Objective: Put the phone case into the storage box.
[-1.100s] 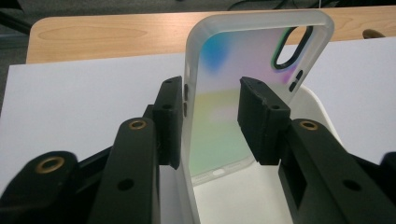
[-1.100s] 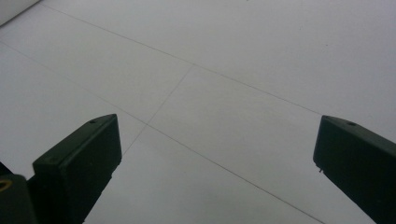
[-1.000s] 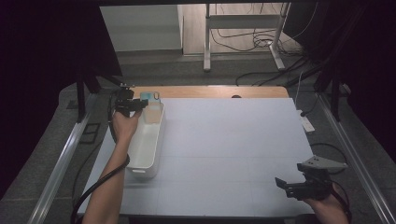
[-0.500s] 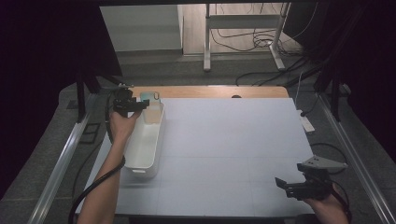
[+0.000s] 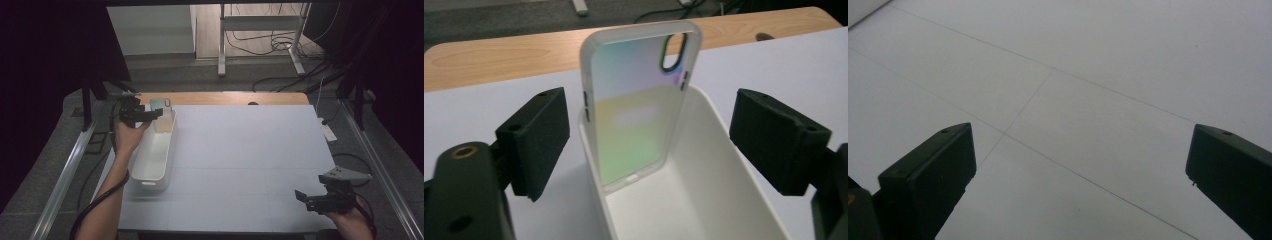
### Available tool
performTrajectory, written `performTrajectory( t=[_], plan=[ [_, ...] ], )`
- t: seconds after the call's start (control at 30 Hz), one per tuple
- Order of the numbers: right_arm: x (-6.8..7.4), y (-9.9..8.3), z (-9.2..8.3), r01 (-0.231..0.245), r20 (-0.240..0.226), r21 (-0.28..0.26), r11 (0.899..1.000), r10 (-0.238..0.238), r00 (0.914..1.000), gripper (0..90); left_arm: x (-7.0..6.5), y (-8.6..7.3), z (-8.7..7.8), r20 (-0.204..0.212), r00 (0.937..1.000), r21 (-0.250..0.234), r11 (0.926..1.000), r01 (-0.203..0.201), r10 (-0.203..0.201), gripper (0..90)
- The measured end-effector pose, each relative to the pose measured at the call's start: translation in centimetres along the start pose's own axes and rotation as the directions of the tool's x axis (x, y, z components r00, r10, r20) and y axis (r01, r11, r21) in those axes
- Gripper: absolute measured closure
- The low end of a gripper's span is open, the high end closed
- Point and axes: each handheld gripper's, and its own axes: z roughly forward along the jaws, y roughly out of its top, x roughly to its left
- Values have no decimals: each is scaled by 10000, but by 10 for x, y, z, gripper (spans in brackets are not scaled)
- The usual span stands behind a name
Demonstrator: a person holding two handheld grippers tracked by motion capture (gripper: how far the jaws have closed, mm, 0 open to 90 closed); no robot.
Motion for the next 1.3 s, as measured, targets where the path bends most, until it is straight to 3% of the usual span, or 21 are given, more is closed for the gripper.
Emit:
performTrajectory(
  t=[0.73,1.03,1.3],
  plan=[
    [0,1,2,-192,132,105,9998,191,9997,0,-12,-11,-15,890,9939,211,9975,-675,654,39],
    [-2,0,1,-349,348,63,9994,347,9988,0,-23,-14,-27,948,9884,202,9925,-1208,1184,0],
    [-2,0,1,-364,313,123,9993,360,9989,0,-26,-22,-34,1039,9851,73,9903,-1385,1370,0]
  ],
)
